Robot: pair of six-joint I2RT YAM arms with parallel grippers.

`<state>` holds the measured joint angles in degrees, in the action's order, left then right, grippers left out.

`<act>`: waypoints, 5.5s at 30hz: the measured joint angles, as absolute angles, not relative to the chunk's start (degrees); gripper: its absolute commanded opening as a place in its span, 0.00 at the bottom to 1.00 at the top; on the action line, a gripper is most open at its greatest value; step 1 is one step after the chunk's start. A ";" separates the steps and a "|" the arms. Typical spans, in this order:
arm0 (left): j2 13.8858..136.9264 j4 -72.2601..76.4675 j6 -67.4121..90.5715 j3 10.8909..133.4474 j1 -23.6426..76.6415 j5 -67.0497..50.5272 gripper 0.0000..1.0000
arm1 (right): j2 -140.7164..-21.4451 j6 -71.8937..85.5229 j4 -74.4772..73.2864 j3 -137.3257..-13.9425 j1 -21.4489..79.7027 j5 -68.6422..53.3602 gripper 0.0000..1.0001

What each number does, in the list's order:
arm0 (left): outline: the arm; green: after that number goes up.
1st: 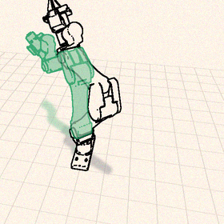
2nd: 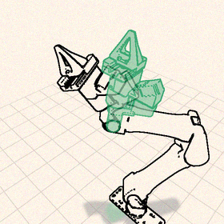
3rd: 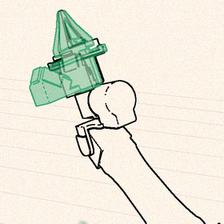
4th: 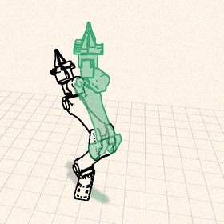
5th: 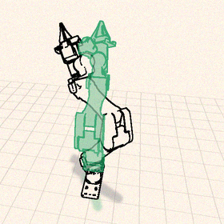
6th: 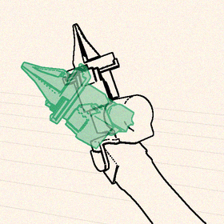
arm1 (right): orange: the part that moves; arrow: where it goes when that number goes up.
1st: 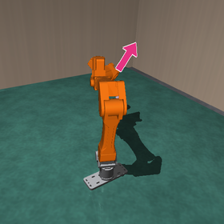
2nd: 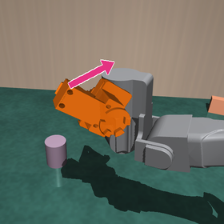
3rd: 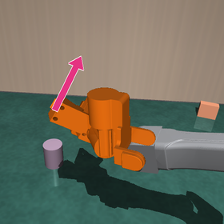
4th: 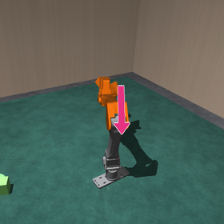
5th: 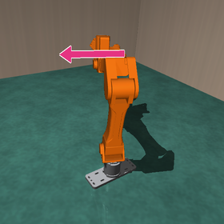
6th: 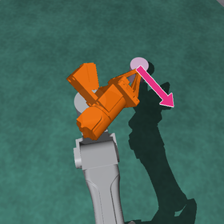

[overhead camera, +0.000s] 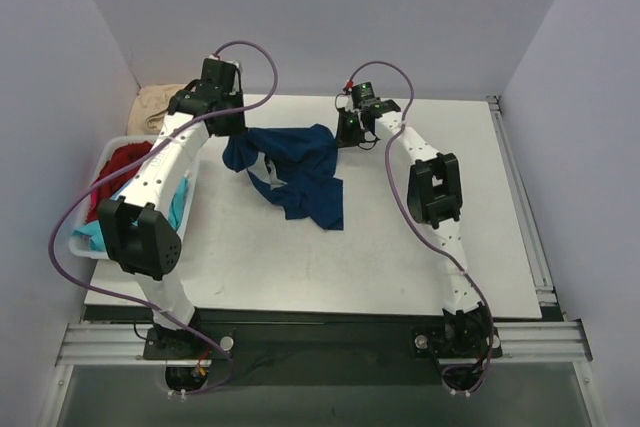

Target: Fold and stack the t-shirts

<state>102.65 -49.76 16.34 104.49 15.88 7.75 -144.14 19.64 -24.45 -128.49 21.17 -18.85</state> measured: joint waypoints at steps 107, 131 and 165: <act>118.34 -35.16 20.91 145.58 13.61 -12.91 0.00 | -74.52 7.05 -2.57 -83.53 15.20 20.51 0.00; 100.38 -48.69 14.70 157.14 12.16 -17.87 0.00 | -46.83 -3.20 6.39 -69.82 28.91 18.98 0.00; 142.91 -25.21 18.13 137.93 11.03 -0.51 0.97 | -116.88 8.54 -10.63 -102.91 9.85 37.95 0.71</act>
<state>142.91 -25.21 18.13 137.93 11.03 -0.51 -116.88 8.54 -10.63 -102.91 9.85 37.95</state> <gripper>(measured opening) 0.972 0.707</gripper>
